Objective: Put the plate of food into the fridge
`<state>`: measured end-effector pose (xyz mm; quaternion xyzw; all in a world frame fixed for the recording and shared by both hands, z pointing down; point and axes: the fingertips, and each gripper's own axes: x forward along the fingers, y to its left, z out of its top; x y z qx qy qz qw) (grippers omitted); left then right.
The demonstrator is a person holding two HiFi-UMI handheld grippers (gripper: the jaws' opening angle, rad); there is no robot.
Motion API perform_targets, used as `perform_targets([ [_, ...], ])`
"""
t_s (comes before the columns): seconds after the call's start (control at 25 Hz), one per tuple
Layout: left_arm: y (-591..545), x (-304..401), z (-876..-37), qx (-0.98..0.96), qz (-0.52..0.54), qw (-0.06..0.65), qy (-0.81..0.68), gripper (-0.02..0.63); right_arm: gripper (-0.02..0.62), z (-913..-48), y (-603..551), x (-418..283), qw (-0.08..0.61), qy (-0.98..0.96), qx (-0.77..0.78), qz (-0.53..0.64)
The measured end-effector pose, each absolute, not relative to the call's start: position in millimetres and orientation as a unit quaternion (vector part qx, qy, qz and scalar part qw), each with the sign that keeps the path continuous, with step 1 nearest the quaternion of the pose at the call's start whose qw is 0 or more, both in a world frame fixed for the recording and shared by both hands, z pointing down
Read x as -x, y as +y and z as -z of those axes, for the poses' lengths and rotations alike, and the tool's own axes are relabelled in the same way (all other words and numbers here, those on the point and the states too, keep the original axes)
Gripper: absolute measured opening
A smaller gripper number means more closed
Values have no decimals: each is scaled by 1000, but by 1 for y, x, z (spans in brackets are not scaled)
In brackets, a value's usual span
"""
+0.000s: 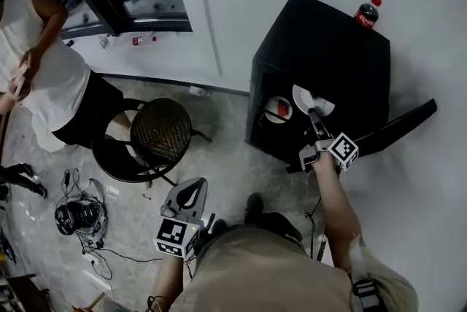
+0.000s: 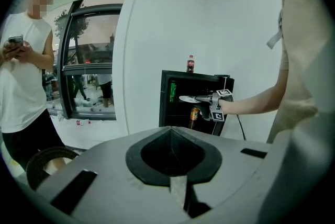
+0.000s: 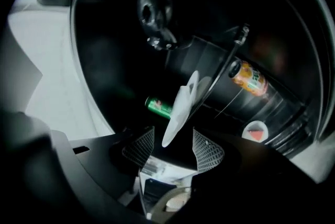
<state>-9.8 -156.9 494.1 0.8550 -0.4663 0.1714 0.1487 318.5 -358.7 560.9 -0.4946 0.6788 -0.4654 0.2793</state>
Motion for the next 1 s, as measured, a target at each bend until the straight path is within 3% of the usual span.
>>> perform_targets([
  [0.48,-162,-8,-499,-865,-187,129,-448,8,212,-580,-354,-316,44,759,544,355],
  [1.0,-160,29,-497,-856,-177,131,-468,8,212,-576,-371,-290,25,757,563,332],
])
